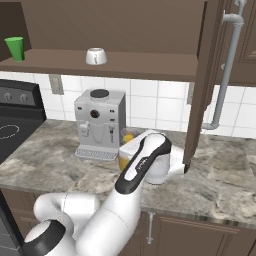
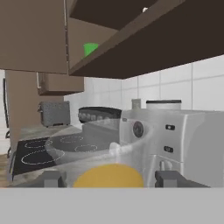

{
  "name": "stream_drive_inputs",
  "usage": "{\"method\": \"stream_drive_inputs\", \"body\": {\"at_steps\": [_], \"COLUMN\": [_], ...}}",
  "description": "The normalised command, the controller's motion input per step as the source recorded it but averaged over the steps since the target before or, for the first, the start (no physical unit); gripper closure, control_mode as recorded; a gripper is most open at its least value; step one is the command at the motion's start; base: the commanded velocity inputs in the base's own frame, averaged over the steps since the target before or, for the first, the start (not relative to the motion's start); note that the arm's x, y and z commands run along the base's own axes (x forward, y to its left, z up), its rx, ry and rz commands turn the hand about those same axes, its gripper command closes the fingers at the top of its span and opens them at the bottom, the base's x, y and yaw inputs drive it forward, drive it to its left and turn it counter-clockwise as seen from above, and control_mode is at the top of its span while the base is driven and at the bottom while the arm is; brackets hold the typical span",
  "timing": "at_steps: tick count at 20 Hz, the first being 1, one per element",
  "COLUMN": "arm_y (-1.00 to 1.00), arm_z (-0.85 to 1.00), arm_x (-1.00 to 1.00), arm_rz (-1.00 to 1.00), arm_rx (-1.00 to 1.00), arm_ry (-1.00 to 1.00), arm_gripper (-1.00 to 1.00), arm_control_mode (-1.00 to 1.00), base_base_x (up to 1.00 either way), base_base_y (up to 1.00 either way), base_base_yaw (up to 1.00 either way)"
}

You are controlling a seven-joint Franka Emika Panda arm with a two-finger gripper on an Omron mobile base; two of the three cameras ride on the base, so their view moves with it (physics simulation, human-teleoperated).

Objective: There is a tray on the dining counter. Grab the cup, mug, and pitcher and place them on the tray. The pitcher may be placed next to the tray if it cannot fit the tray.

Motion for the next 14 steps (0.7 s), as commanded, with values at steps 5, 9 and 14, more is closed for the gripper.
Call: {"method": "stream_drive_inputs", "body": {"at_steps": [5, 9, 14], "arm_y": [0.22, 0.25, 0.24], "arm_z": [0.08, 0.03, 0.02], "arm_x": [-0.34, -0.23, -0.16], "arm_rz": [0.00, -0.01, -0.02], "arm_rx": [-0.06, -0.13, -0.10], "arm_ry": [0.00, 0.00, 0.02], "arm_gripper": [1.00, 1.00, 1.00], "arm_control_mode": [-1.00, -1.00, -1.00], "base_base_x": [0.00, 0.00, 0.00], "base_base_y": [0.00, 0.00, 0.00], "base_base_yaw": [0.00, 0.00, 0.00]}}
